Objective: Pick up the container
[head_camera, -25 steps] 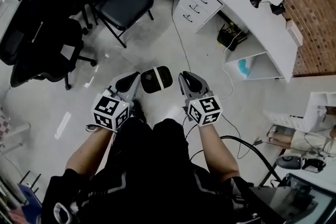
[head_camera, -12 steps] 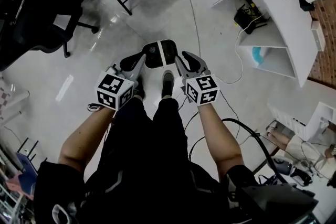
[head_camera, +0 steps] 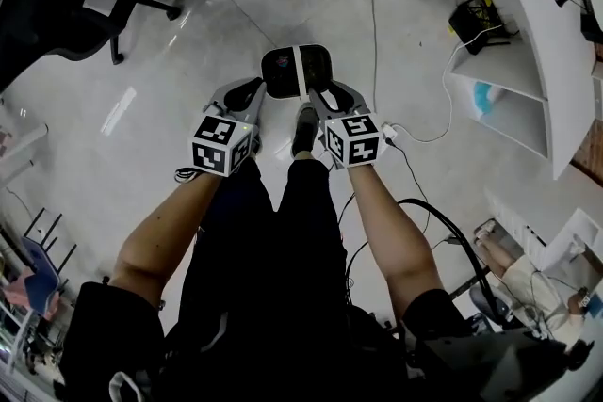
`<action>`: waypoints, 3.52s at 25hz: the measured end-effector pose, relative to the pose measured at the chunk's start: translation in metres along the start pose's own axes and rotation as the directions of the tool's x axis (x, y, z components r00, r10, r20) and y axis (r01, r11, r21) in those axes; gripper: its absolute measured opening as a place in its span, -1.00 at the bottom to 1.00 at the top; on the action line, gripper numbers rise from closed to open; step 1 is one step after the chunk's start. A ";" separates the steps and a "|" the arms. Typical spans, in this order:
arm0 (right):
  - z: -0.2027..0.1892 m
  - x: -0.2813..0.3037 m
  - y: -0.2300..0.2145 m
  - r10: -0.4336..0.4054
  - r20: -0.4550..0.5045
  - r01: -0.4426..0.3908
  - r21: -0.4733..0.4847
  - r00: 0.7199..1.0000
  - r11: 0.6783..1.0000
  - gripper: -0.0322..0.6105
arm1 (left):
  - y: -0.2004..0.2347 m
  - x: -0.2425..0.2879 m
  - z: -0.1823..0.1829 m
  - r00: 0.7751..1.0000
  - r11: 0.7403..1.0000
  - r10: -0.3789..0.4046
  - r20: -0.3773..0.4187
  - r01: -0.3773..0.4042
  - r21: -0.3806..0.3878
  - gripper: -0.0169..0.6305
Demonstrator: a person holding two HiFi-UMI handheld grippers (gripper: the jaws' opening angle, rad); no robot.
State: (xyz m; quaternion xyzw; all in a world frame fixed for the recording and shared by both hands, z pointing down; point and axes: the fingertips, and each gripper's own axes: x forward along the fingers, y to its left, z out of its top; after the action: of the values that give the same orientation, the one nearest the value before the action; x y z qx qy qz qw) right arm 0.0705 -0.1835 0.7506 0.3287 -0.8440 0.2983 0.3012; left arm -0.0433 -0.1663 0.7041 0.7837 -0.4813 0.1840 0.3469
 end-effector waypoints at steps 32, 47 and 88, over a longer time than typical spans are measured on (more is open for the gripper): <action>-0.161 0.199 -0.077 -0.193 -0.227 0.189 -0.038 0.955 0.981 -0.35 | 0.115 0.113 -0.189 0.967 0.986 0.116 -0.226 -0.139 -0.090 -0.91; -0.202 0.238 -0.082 -0.173 -0.287 0.181 0.001 0.942 0.984 -0.38 | 0.122 0.144 -0.199 0.966 0.992 0.075 -0.246 -0.097 -0.079 -0.91; -0.085 0.069 -0.033 -0.135 -0.197 0.157 0.102 0.971 0.982 -0.79 | 0.037 0.028 -0.086 0.995 0.992 0.062 -0.080 -0.070 -0.106 -0.91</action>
State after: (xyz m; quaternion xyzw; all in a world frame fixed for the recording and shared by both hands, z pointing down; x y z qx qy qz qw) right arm 0.0792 -0.1697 0.8638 0.3772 -0.7661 0.3541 0.3815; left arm -0.0591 -0.1333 0.7944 0.7395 -0.5027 0.1990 0.4010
